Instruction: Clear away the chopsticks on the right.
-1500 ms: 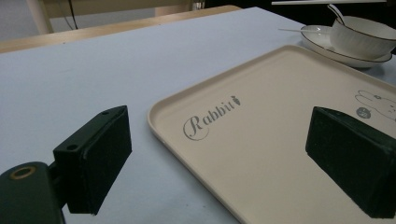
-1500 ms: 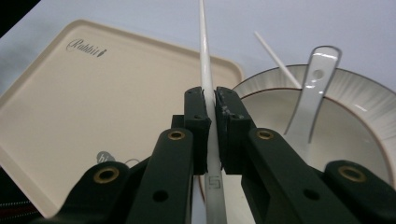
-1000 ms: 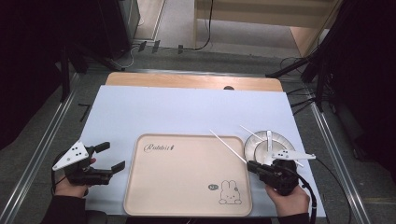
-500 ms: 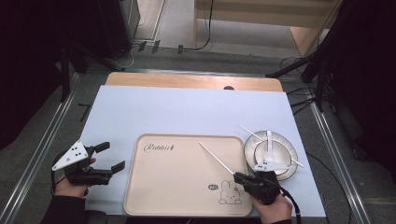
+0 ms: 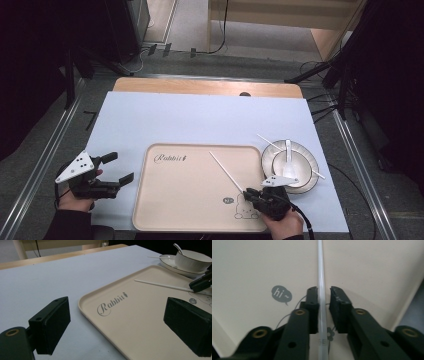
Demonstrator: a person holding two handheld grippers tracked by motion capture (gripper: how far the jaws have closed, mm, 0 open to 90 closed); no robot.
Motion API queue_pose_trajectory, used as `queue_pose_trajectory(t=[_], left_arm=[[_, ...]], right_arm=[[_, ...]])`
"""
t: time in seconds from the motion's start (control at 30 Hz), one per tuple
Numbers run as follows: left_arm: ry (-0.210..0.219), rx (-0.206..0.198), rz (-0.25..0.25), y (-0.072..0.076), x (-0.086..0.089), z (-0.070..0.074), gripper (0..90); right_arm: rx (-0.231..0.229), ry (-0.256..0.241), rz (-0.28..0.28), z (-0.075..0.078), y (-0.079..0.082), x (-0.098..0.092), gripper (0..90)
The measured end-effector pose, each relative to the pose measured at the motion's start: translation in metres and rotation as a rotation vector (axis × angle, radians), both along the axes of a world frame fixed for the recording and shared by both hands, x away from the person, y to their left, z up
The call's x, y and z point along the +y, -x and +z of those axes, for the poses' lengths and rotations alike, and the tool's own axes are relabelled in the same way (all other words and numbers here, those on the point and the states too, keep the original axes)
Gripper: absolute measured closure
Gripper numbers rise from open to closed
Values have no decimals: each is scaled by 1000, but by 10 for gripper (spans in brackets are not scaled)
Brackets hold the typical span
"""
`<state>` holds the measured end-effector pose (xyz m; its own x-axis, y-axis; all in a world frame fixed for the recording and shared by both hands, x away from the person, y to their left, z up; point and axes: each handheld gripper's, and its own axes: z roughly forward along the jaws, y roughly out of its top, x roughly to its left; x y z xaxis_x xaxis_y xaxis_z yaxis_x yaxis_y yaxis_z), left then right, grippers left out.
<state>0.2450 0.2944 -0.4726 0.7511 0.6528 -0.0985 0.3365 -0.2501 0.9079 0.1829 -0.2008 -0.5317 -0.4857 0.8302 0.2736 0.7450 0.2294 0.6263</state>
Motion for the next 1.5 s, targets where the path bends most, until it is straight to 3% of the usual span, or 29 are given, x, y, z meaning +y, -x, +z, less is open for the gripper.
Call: queue_pose_trajectory(t=[0.1,0.17,0.2,0.23,0.37,0.47,0.67,0.83,1.0,1.13,1.5], left_arm=[[-1,1,1,0,0,0,73],[-3,0,0,0,0,0,73],[-4,0,0,0,-1,0,73],[-4,0,1,0,-1,0,73],[-3,2,-1,0,0,0,73],[-3,1,-5,0,-1,0,73],[-8,6,-3,0,-1,0,73],[-8,9,-7,0,-2,-1,73],[-13,6,-9,1,-1,-1,73],[-9,8,-7,1,-1,-1,73],[-13,9,-11,1,-1,-1,73]], right_arm=[[1,-3,13,1,0,1,690],[0,-28,14,3,-1,0,639],[-22,-53,19,7,-2,-3,565],[-22,-53,19,7,-2,-3,565],[-67,-70,53,24,-9,-10,412],[-84,-96,68,35,-13,-15,353],[-110,-94,106,50,-19,-27,331],[-131,-137,147,60,-28,-45,309],[-200,-118,198,69,-34,-62,304],[-198,-136,177,78,-45,-82,291],[-213,-126,122,82,-53,-119,273]])
